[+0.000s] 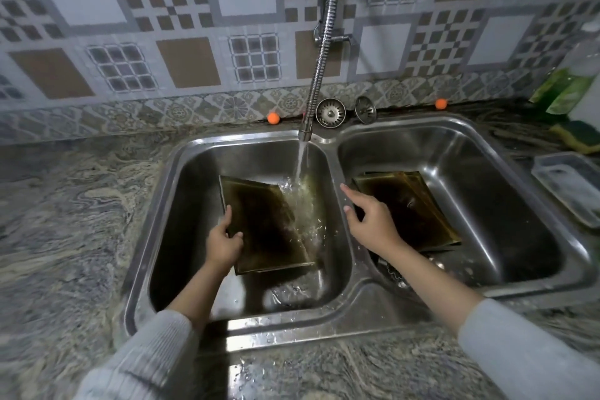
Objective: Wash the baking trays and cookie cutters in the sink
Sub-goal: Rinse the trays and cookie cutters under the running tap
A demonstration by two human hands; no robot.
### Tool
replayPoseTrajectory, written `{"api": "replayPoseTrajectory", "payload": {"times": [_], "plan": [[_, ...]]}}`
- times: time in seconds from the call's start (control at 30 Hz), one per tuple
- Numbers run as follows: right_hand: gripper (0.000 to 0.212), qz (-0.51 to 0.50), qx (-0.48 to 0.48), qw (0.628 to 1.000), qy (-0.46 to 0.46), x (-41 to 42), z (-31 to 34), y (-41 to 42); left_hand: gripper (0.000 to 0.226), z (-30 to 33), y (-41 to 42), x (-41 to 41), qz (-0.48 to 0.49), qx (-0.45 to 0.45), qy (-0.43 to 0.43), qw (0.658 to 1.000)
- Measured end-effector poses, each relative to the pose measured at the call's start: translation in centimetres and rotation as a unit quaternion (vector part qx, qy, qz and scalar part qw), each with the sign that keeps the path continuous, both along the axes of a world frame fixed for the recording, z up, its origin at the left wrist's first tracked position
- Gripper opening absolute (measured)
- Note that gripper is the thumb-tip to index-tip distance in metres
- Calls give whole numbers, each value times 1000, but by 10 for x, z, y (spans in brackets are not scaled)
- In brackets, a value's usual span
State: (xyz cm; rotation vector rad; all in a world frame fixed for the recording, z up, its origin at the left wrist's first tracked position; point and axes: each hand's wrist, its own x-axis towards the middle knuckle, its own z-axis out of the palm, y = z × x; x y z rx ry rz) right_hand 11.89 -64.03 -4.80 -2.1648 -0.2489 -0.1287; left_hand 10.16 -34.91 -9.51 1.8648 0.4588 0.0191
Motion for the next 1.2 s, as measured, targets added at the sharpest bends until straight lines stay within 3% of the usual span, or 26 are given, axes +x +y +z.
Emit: {"api": "replayPoseTrajectory", "payload": {"times": [0.37, 0.43, 0.53, 0.6, 0.7, 0.77, 0.87, 0.93, 1.03, 1.13, 1.2], "plan": [[49, 64, -18, 998, -3, 14, 17, 53, 65, 67, -17, 4, 19, -16, -89, 996], [52, 111, -29, 993, 14, 16, 22, 58, 62, 73, -29, 6, 15, -54, -94, 994], [60, 193, -194, 961, 46, 29, 25, 61, 59, 79, -51, 4, 9, -118, -85, 989], [69, 144, -306, 938, 73, 55, 26, 57, 58, 80, -69, 1, -3, -154, -75, 985], [70, 34, -355, 928, 109, 86, 38, 57, 56, 79, -95, -5, -32, -186, -65, 980], [63, 82, -356, 927, 89, 81, 41, 65, 54, 73, -99, -5, -17, -201, -65, 977], [55, 241, -346, 905, 51, 54, 35, 62, 50, 68, -83, 1, 33, -201, -68, 977], [53, 276, -353, 893, 29, 49, 31, 49, 49, 68, -72, 6, 59, -199, -73, 975], [55, 205, -380, 902, -2, 62, 36, 47, 50, 76, -76, 11, 56, -201, -97, 973], [66, 69, -380, 922, 37, 83, 49, 65, 51, 83, -90, 11, 29, -205, -114, 972], [65, 64, -379, 921, 54, 89, 56, 78, 51, 83, -94, 11, 20, -208, -116, 971]]}}
